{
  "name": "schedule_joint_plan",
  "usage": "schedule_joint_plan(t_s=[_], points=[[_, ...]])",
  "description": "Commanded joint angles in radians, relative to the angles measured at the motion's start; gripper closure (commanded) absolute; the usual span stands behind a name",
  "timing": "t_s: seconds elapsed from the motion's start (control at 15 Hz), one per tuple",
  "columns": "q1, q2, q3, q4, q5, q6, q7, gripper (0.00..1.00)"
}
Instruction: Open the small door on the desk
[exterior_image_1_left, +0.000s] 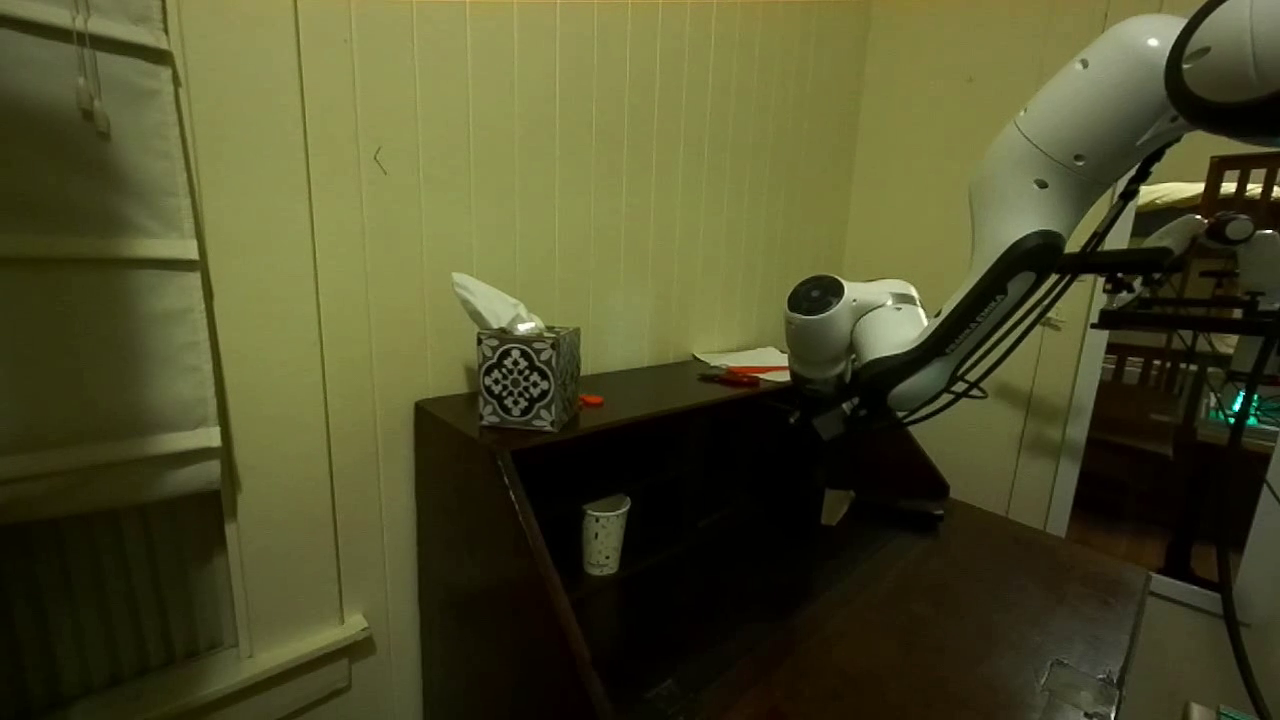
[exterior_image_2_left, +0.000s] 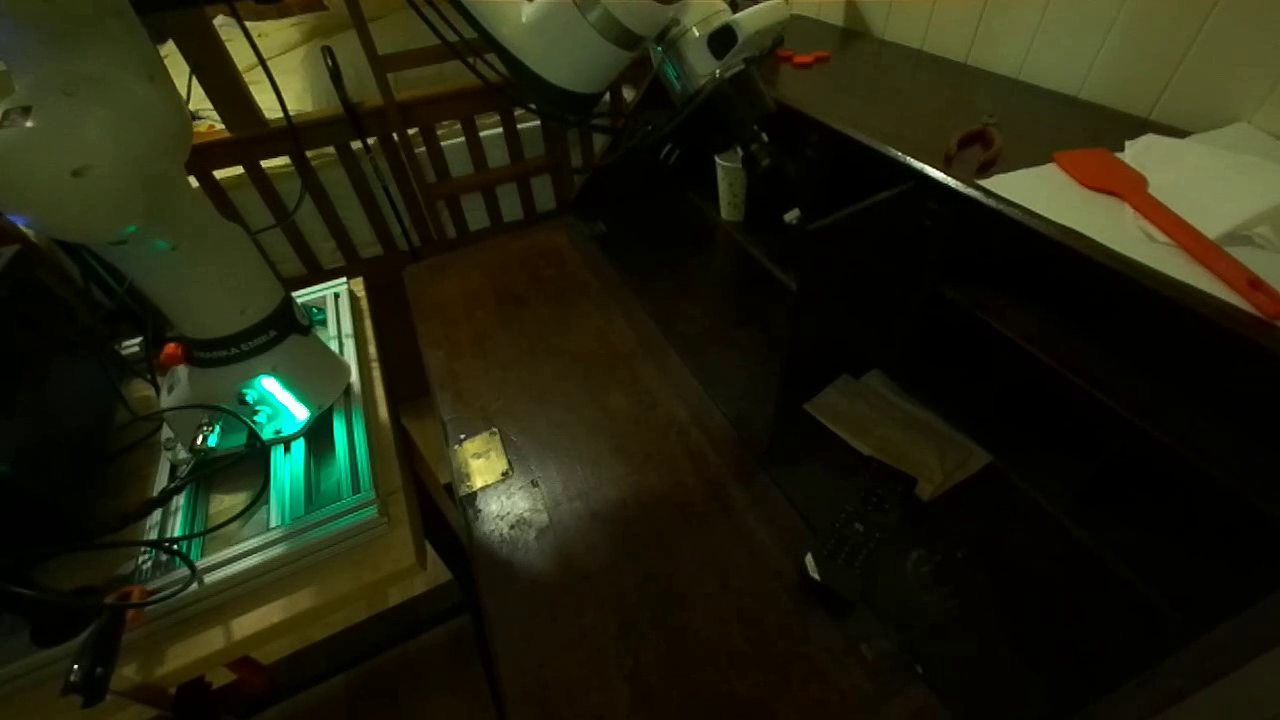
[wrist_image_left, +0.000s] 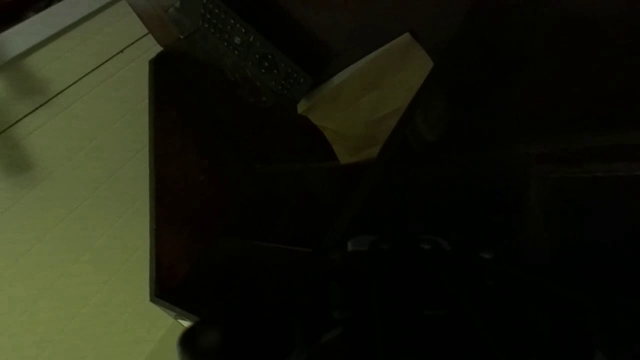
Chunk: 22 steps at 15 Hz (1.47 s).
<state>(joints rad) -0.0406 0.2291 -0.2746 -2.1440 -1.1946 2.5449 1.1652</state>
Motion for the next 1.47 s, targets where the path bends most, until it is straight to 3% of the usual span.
schedule_joint_plan(t_s=[0.0, 0.27, 0.6, 0.8, 0.87, 0.93, 1.07, 1.27, 1.4], points=[[-0.042, -0.033, 0.016, -0.032, -0.095, 0.008, 0.087, 1.0], [-0.061, -0.033, 0.025, -0.031, -0.149, -0.001, 0.129, 1.0], [-0.078, -0.153, 0.117, -0.159, 0.159, 0.11, -0.134, 1.0], [-0.061, -0.268, 0.17, -0.268, 0.391, 0.15, -0.363, 1.0], [-0.05, -0.307, 0.184, -0.307, 0.469, 0.154, -0.437, 0.74], [-0.05, -0.341, 0.207, -0.341, 0.553, 0.156, -0.513, 0.73], [-0.013, -0.405, 0.21, -0.401, 0.716, 0.154, -0.659, 0.61], [0.232, -0.512, 0.037, -0.431, 0.96, 0.064, -0.886, 0.4], [0.367, -0.617, -0.079, -0.402, 1.09, -0.085, -1.036, 0.26]])
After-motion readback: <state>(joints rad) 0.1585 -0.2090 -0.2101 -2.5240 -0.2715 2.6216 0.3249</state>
